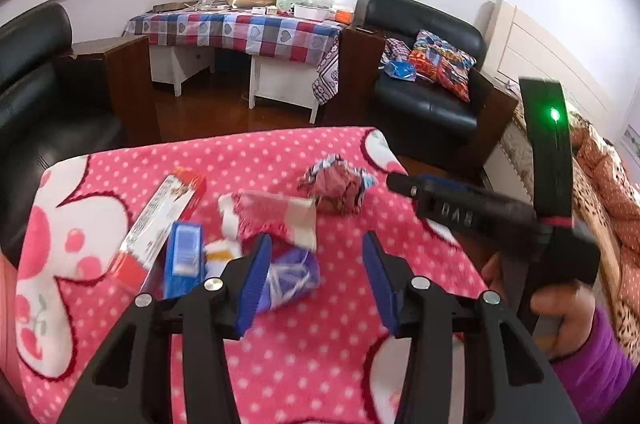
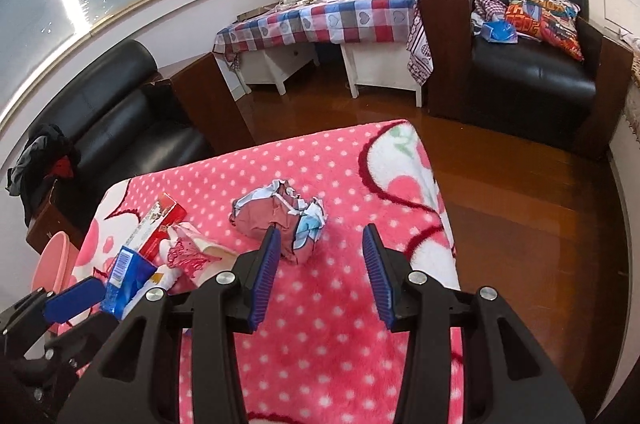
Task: Collect trash
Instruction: 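Grasp the pink patterned paper with the left gripper while the right gripper grasps the crumpled foil wrapper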
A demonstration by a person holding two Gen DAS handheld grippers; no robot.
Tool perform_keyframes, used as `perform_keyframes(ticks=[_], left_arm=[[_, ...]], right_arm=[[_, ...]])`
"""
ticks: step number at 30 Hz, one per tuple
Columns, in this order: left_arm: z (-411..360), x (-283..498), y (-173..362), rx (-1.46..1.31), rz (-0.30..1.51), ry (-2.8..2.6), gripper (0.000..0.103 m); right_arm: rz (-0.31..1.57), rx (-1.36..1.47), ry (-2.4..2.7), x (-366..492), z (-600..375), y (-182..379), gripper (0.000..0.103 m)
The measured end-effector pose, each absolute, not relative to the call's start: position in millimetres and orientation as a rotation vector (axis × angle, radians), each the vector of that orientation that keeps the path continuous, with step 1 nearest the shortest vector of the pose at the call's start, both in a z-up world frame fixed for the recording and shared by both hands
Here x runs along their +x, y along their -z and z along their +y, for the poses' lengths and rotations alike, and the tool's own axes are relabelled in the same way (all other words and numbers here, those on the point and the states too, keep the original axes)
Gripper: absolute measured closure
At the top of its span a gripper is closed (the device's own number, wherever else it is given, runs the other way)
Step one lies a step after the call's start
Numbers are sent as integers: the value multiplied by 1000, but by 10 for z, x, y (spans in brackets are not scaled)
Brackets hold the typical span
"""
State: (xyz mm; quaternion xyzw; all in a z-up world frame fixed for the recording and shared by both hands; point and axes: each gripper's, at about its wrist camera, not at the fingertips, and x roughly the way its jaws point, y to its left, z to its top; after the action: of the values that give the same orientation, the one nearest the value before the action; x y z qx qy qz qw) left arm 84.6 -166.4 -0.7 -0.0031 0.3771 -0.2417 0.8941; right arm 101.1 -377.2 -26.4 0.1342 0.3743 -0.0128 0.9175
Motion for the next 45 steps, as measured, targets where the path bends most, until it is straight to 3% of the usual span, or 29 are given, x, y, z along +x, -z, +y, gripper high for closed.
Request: perform_keyframes(ticks=[4, 9, 10, 12, 20, 23, 27, 32, 45], left_arm=[[-1759, 1099, 1, -60, 825, 462, 59], [-1761, 1532, 160, -193, 993, 355, 69], [-1734, 1610, 202, -231, 1023, 338, 71], [-1689, 1727, 262, -296, 1069, 310, 74], [-1741, 2026, 503, -374, 1238, 201, 74], [-1749, 2088, 580, -400, 1247, 177, 74], [-1744, 2112, 614, -405, 1242, 185, 91], [-1781, 2017, 453, -399, 1199, 269, 99], [-1564, 1593, 334, -372, 1114, 341, 99]], right_arm=[[774, 299, 6, 1119, -3816, 310, 60], [776, 319, -62, 1223, -3804, 357, 59], [778, 316, -71, 1237, -3792, 363, 51], [778, 309, -87, 1260, -3770, 385, 47], [774, 301, -105, 1266, -3794, 444, 46], [762, 308, -94, 1254, -3844, 461, 46], [746, 287, -106, 1220, -3827, 478, 46], [745, 247, -139, 1204, -3731, 494, 46], [781, 342, -186, 1360, -3797, 609, 47]])
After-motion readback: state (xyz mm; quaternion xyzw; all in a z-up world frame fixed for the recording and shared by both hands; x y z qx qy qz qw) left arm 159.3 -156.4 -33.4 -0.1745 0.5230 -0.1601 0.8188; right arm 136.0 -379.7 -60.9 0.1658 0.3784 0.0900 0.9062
